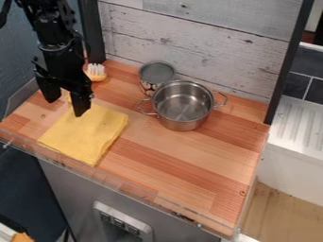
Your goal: Put the silver pot on top of the yellow cloth
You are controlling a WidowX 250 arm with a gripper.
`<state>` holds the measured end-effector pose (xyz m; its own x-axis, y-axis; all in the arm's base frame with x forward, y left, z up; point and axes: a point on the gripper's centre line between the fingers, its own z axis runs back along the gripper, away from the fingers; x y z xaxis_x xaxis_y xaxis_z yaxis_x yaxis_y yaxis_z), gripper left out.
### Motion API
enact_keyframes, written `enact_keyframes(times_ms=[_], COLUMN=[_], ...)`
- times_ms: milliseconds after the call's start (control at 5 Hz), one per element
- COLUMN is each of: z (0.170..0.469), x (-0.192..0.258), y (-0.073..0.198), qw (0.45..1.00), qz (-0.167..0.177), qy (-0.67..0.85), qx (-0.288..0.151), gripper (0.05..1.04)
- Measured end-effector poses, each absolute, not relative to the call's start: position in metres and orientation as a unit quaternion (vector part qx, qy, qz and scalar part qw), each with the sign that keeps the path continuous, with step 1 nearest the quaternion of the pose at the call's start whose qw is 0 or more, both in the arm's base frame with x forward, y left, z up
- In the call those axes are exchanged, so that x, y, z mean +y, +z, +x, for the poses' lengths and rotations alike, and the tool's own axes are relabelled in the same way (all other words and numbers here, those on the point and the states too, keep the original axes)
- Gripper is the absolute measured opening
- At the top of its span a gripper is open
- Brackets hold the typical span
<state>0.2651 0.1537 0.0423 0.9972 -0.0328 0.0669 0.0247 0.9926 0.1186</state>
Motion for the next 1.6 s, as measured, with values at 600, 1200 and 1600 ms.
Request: enact_keyframes(times_ms=[600,1200,1600], z=[0.291,0.341,0.347], x=[0.08,-0.023,-0.027], y=[0.04,0.044,0.009], qw=[0.99,0.947,0.941], qz=[0.014,-0.021,-0.013], qy=[-0.136,-0.31,-0.334], qx=[-0.047,-0.084,-0.045], gripper=[1.0,1.0,0.948])
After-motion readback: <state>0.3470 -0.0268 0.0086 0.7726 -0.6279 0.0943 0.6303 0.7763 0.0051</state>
